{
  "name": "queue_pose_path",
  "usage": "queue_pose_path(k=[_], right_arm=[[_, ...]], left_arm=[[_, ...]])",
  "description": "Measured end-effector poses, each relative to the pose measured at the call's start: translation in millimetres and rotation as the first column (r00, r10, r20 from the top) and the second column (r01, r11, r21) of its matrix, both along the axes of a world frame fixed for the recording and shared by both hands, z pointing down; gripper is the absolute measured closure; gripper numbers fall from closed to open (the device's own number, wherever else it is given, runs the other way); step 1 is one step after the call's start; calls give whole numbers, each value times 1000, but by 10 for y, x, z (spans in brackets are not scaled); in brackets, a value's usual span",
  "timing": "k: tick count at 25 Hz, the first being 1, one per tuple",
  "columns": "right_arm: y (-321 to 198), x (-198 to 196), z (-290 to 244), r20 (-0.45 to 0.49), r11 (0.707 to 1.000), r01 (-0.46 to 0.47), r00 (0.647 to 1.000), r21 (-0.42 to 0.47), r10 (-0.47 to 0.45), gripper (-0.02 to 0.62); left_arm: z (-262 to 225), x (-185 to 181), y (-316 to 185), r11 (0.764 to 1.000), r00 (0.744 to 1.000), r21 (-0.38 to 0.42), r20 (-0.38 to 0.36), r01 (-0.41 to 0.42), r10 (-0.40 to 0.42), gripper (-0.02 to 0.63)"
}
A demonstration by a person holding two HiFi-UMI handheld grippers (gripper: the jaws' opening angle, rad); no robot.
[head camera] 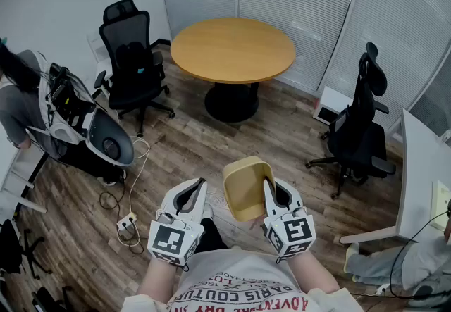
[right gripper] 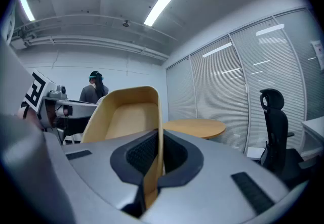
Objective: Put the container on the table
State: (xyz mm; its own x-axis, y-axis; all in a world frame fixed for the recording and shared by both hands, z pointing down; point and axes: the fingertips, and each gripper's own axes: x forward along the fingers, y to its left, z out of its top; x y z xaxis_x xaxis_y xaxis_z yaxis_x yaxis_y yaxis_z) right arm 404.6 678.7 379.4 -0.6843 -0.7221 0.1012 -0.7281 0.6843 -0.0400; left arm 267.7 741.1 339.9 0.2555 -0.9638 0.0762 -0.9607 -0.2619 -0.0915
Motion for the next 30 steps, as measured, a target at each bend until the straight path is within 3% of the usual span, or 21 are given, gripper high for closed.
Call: queue_pose_path(k=[10, 20, 30], right_arm=[[-198, 11, 81, 52, 999, -11, 999, -49, 14, 584], [-396, -156, 145, 40, 996, -6, 999, -88, 10, 584], [-1036, -680, 273, 38, 988, -18, 999, -155, 25, 584]], left_arm=[[73, -68, -135, 999, 999, -15, -12, 30, -31, 594], [58, -223, -331, 999, 999, -29, -24, 31, -32, 594], [156, -913, -1025, 997, 998, -59, -45, 48, -51, 594]])
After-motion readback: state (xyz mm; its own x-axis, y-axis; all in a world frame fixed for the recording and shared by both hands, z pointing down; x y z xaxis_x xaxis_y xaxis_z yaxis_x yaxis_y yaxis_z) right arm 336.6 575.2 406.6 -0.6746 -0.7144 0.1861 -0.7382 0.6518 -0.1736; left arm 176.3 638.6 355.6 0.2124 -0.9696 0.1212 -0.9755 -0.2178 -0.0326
